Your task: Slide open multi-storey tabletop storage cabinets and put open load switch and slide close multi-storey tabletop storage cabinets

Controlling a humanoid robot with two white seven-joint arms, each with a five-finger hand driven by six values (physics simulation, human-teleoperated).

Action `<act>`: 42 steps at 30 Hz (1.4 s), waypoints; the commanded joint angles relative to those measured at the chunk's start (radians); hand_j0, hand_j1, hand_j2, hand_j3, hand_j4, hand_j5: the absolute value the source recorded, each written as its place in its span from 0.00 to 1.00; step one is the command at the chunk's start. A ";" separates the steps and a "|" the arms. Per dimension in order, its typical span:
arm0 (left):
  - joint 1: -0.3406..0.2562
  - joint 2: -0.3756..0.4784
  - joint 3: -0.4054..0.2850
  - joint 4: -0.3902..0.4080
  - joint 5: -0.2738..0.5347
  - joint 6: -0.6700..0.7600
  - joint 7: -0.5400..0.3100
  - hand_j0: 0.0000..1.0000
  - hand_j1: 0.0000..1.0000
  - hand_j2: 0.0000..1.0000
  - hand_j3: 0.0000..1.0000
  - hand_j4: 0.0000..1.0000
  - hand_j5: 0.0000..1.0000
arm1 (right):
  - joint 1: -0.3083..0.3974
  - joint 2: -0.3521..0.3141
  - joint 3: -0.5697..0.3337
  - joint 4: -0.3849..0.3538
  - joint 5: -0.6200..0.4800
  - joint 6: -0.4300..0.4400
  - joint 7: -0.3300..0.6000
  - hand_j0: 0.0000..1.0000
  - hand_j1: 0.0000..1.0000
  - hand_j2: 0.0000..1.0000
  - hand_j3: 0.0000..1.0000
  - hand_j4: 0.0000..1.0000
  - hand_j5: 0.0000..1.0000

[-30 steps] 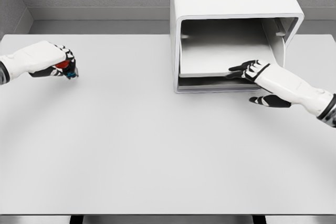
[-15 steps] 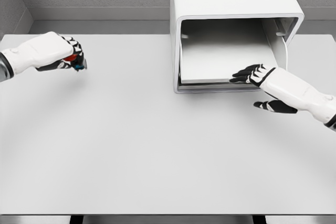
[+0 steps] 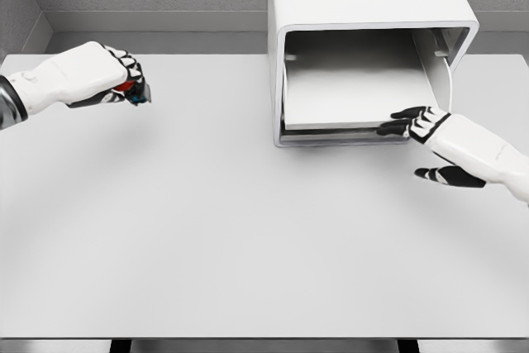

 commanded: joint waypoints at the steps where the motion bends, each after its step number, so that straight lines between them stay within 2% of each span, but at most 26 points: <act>1: 0.000 0.000 0.002 -0.023 0.007 0.003 0.001 0.38 0.38 0.38 0.38 0.38 0.38 | 0.002 -0.003 -0.007 -0.003 -0.008 0.002 0.000 0.88 0.88 0.88 0.88 0.88 0.88; 8: 0.002 -0.006 0.000 -0.056 0.022 0.003 0.002 0.38 0.38 0.38 0.38 0.38 0.38 | 0.012 -0.027 -0.011 -0.003 -0.039 0.002 0.000 0.88 0.88 0.88 0.88 0.88 0.88; 10: 0.002 -0.012 0.000 -0.059 0.023 0.003 0.002 0.38 0.38 0.38 0.38 0.38 0.38 | 0.011 -0.029 -0.042 -0.005 -0.054 0.002 0.000 0.88 0.88 0.88 0.88 0.88 0.88; 17: 0.000 -0.035 0.000 -0.082 0.030 0.003 0.002 0.38 0.38 0.38 0.38 0.38 0.38 | -0.037 -0.020 -0.045 -0.002 -0.118 0.002 0.001 0.87 0.87 0.87 0.87 0.87 0.87; 19: 0.000 -0.038 0.000 -0.092 0.030 0.003 0.002 0.38 0.38 0.38 0.38 0.38 0.38 | -0.049 -0.020 -0.045 -0.003 -0.126 0.002 -0.002 0.82 0.82 0.82 0.82 0.82 0.82; 22: -0.006 -0.052 0.000 -0.092 0.030 0.003 0.002 0.38 0.38 0.38 0.38 0.38 0.38 | -0.051 -0.026 -0.076 -0.002 -0.149 0.002 0.001 0.66 0.66 0.66 0.66 0.66 0.66; 26: -0.009 -0.077 0.000 -0.099 0.030 0.003 0.002 0.39 0.39 0.39 0.39 0.39 0.39 | -0.051 -0.030 -0.125 0.006 -0.161 0.002 0.004 0.51 0.51 0.51 0.51 0.51 0.51; 29: -0.012 -0.100 0.000 -0.101 0.030 0.003 0.001 0.39 0.39 0.39 0.39 0.39 0.39 | -0.049 -0.029 -0.160 0.014 -0.161 0.002 0.004 0.52 0.52 0.52 0.52 0.52 0.52; 38: -0.015 -0.169 -0.002 -0.110 0.030 0.003 0.001 0.39 0.39 0.39 0.39 0.39 0.39 | -0.031 -0.030 -0.208 0.145 -0.155 0.002 0.012 0.53 0.53 0.53 0.53 0.53 0.53; 42: -0.015 -0.195 -0.002 -0.124 0.030 0.003 0.002 0.39 0.39 0.39 0.39 0.39 0.39 | 0.018 -0.033 -0.212 0.155 -0.151 0.002 0.013 0.55 0.55 0.55 0.55 0.55 0.55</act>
